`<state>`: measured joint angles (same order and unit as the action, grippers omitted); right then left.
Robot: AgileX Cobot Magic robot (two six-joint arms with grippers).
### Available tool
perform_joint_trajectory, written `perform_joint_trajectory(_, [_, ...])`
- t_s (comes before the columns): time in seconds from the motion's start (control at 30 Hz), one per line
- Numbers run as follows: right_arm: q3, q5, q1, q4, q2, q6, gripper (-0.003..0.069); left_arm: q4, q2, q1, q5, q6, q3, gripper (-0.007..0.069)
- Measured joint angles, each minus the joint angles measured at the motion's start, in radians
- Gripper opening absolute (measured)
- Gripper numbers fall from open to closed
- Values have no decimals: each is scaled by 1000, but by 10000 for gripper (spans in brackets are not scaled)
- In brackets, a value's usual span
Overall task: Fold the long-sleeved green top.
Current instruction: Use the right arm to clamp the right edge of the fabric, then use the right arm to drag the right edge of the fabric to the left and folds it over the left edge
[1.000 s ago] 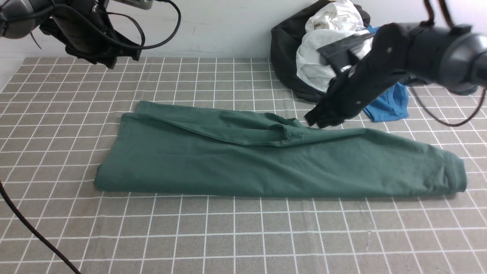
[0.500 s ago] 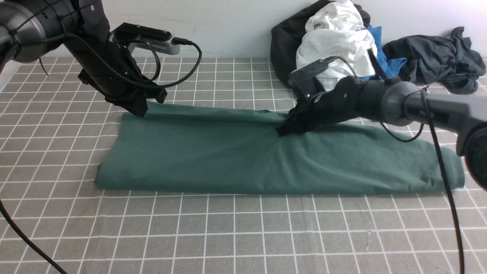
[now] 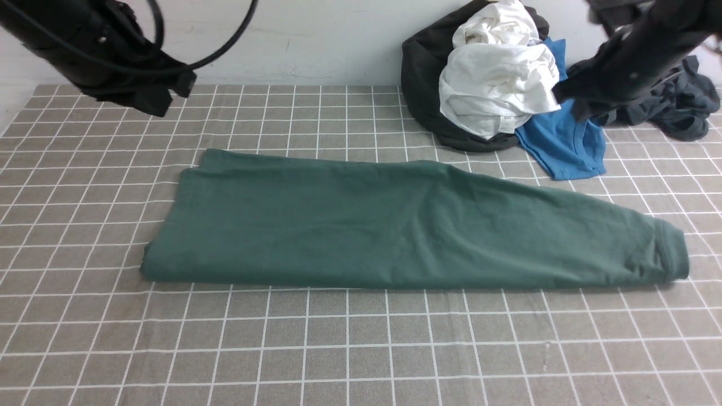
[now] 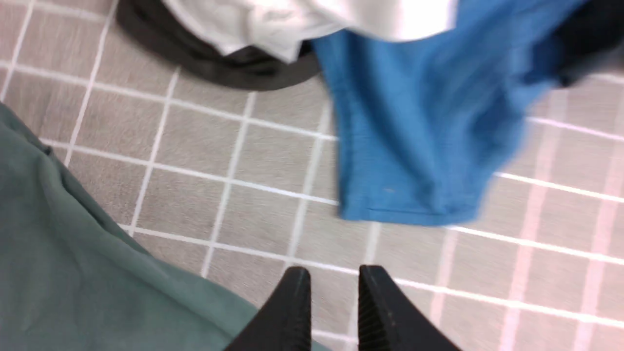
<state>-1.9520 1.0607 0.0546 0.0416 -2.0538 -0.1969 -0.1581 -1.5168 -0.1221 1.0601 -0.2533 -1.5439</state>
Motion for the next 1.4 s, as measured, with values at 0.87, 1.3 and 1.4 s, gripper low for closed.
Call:
perform_joint_trajectory(0.87, [718, -357, -182, 16, 69, 168, 480, -26, 378, 0, -206, 1, 756, -7])
perform_joint_trajectory(1.3, [559, -212, -183, -415, 226, 197, 13, -11, 428, 0, -199, 1, 737, -7])
perform_joint_trajectory(1.4, [470, -127, -181, -507, 273, 240, 13, -11, 481, 0, -206, 1, 732, -7])
